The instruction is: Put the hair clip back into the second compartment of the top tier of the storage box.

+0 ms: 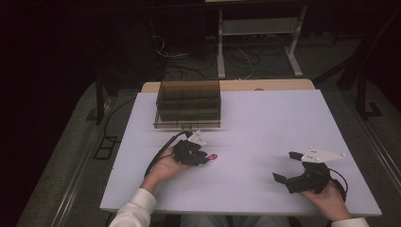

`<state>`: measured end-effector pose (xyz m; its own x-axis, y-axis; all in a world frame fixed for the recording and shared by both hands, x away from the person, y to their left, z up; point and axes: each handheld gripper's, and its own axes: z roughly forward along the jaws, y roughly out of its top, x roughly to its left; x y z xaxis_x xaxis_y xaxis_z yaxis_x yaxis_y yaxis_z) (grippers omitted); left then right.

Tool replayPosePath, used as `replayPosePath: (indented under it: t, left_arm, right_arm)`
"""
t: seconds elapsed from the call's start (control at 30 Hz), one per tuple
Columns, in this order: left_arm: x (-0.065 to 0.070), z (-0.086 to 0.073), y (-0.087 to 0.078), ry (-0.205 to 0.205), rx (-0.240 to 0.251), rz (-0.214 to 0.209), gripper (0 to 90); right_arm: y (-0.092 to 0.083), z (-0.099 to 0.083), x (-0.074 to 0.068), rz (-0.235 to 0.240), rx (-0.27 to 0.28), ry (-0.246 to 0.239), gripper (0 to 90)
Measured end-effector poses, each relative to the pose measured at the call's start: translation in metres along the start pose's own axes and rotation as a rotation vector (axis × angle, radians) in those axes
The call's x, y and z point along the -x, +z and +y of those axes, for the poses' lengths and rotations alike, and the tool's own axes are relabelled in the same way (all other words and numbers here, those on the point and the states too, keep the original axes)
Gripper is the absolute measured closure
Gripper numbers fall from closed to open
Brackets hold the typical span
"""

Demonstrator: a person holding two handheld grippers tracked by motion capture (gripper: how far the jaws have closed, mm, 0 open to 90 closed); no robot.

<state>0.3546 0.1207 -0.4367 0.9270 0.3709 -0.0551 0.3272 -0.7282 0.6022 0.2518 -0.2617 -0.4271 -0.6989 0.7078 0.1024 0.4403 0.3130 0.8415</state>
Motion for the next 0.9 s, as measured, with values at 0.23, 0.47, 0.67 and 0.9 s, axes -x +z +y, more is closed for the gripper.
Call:
replayPosePath:
  t: [0.23,0.47,0.67,0.9]
  left_arm:
    - [0.001,0.001,0.0,-0.003,-0.005,-0.018,73.8]
    - [0.0,0.001,-0.003,-0.02,0.009,-0.038,74.2]
    - [0.001,0.002,-0.004,-0.022,0.014,-0.052,74.3]
    - [0.0,0.006,-0.015,-0.032,0.049,-0.064,74.4]
  right_arm:
    - [0.0,0.0,0.0,0.0,0.0,-0.001,0.0]
    - [0.0,0.0,0.0,0.001,0.001,-0.002,0.0]
    - [0.0,0.001,0.0,0.001,0.001,-0.002,0.0]
    - [0.0,0.001,0.001,0.002,0.004,-0.002,0.0]
